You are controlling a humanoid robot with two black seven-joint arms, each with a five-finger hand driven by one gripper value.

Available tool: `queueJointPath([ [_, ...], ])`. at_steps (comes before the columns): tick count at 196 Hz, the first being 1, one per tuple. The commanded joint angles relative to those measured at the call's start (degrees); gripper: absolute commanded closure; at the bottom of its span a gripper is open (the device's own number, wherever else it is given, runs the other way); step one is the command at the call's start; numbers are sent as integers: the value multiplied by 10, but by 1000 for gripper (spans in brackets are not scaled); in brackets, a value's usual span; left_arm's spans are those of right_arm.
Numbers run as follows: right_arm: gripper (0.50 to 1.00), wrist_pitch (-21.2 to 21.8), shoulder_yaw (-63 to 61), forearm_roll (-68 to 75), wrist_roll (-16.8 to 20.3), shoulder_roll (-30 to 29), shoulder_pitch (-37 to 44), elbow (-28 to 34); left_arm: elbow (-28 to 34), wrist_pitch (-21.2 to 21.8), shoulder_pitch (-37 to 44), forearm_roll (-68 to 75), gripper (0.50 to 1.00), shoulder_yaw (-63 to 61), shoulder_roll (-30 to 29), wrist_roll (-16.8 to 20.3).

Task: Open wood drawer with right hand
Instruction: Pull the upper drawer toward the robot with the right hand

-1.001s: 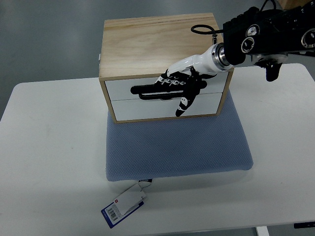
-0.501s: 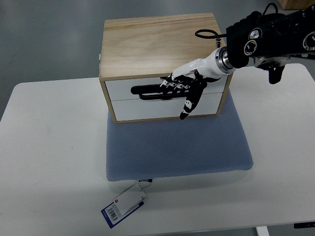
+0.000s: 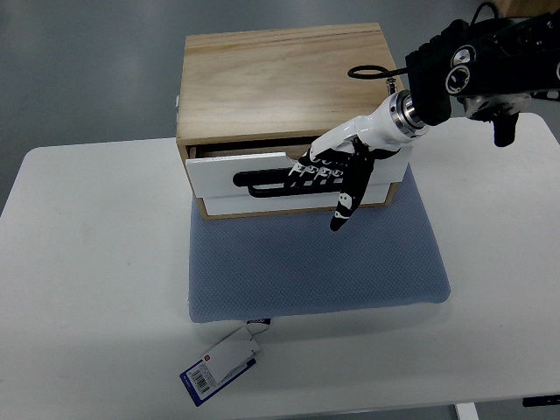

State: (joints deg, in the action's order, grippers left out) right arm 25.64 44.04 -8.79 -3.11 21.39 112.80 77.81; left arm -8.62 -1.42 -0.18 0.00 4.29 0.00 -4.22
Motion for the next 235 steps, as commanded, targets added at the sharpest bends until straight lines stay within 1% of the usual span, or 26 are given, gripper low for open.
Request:
queueJointPath([
  [1,572,13,0,0,-1,3,7,5,0,0,0,0,500,0,0,0],
  [29,572,23,0,0,-1,5,11,6,0,0,0,0,500,0,0,0],
  [30,572,31,0,0,-1,8,15,7,0,0,0,0,500,-1,0,0],
  [46,572,34,0,0,-1,10,16,9,0,0,0,0,500,-1,0,0],
  [55,572,42,0,0,-1,12,18,12,0,0,0,0,500,0,0,0],
  [123,572,57,0,-3,-1,27,17,24,0,0,0,0,500,-1,0,0],
  [124,572,63,0,-3,-1,30,17,26,0,0,0,0,500,0,0,0],
  [135,572,67,0,-4,-1,35,17,29,0,0,0,0,500,-1,0,0],
  [218,572,81,0,-6,-1,61,20,43,0,0,0,0,500,-1,0,0],
  [235,572,86,0,-5,-1,62,33,50,0,0,0,0,500,-1,0,0],
])
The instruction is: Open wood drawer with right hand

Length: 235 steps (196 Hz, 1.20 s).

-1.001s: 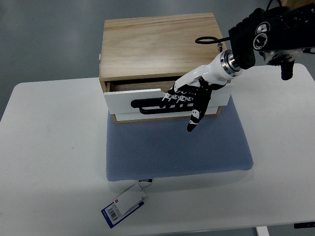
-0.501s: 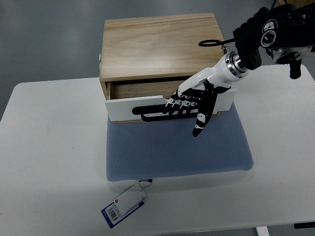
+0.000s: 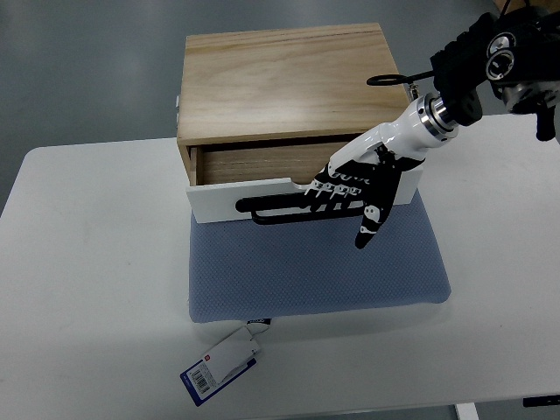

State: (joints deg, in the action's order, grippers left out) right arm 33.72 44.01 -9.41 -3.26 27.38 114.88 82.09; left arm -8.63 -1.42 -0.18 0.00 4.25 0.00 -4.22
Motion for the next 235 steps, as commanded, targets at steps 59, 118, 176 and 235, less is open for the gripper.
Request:
queueJointPath([
  [59,572,13,-1,1,0,14,36,16,0,0,0,0,500,0,0,0],
  [118,572,13,-16,17,-1,65,104,16,0,0,0,0,500,1,0,0],
  [176,572,13,-96,64,4,168,103,-18,0,0,0,0,500,0,0,0],
  [235,572,-66,-177,121,2,275,23,-64,0,0,0,0,500,1,0,0],
])
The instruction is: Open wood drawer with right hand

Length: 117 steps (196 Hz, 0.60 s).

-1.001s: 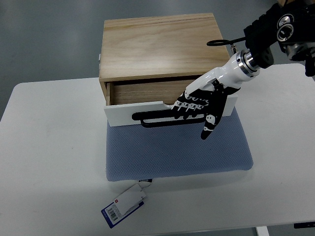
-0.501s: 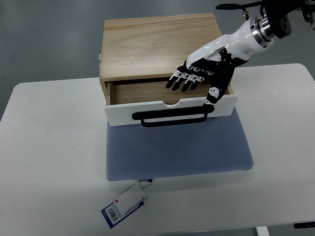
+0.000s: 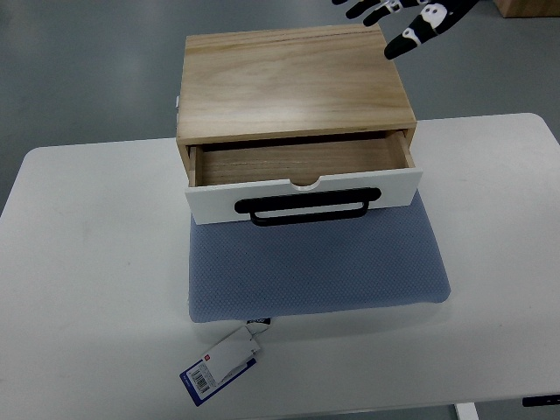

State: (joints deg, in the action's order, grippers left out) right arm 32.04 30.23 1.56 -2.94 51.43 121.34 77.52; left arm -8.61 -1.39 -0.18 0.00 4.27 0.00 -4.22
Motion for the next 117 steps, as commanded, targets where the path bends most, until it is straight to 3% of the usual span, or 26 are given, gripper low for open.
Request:
queueJointPath([
  [1,572,-50,-40,12,-1,35,-42,-18,0,0,0,0,500,0,0,0],
  [14,572,-62,-50,13,-1,41,-52,-21,-1,0,0,0,500,-1,0,0],
  [15,572,-92,-82,13,0,56,-80,-28,0,0,0,0,500,-1,0,0],
  [45,574,-166,-206,6,4,81,-196,-47,0,0,0,0,500,0,0,0],
  [55,574,-192,-261,3,6,81,-248,-53,0,0,0,0,500,-1,0,0],
  [65,574,-192,-261,3,6,81,-248,-53,0,0,0,0,500,-1,0,0],
  [66,574,-220,-317,-1,13,81,-299,-59,0,0,0,0,500,-1,0,0],
  [79,574,-253,-386,-13,29,77,-361,-62,0,0,0,0,500,-1,0,0],
  [94,574,-266,-418,-21,36,75,-388,-62,0,0,0,0,500,-1,0,0],
  [95,574,-284,-466,-38,38,69,-429,-64,0,0,0,0,500,-1,0,0],
  [106,574,-301,-511,-58,39,59,-470,-65,0,0,0,0,500,-1,0,0],
  [116,574,-301,-511,-58,39,59,-470,-65,0,0,0,0,500,-1,0,0],
  [117,576,-318,-546,-74,39,46,-506,-66,0,0,0,0,500,0,0,0],
])
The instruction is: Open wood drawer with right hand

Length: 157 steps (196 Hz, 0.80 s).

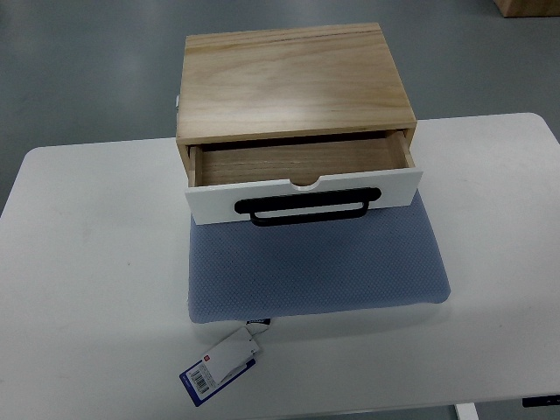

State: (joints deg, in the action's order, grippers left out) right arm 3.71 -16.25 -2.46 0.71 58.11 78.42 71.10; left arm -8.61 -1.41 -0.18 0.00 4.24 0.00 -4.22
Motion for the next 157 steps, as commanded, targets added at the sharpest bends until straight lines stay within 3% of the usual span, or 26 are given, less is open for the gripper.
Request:
queueJointPath([
  [1,576,-35,-82,-34,3,-21,-78,-2,0,0,0,0,500,1,0,0],
  [17,576,-78,-143,-57,2,-55,-140,-13,0,0,0,0,500,0,0,0],
  [27,576,-78,-143,-57,2,-55,-140,-13,0,0,0,0,500,0,0,0],
  [28,576,-101,-180,-75,2,-79,-173,-26,-1,0,0,0,500,1,0,0],
  [36,574,-107,-207,-93,0,-99,-200,-40,0,0,0,0,500,1,0,0],
  [54,574,-107,-224,-106,0,-114,-216,-51,0,0,0,0,500,1,0,0],
  [57,574,-106,-258,-132,0,-139,-250,-71,0,0,0,0,500,1,0,0],
  [69,574,-106,-262,-135,0,-143,-255,-75,0,0,0,0,500,1,0,0],
  [70,574,-105,-281,-155,-1,-166,-278,-88,0,0,0,0,500,1,0,0],
  [91,572,-104,-320,-188,-2,-207,-317,-108,0,0,0,0,500,1,0,0],
  [119,572,-62,-377,-224,-3,-260,-368,-138,0,0,0,0,500,0,0,0],
  [157,572,-44,-440,-258,-3,-308,-402,-176,0,0,0,0,500,0,0,0],
])
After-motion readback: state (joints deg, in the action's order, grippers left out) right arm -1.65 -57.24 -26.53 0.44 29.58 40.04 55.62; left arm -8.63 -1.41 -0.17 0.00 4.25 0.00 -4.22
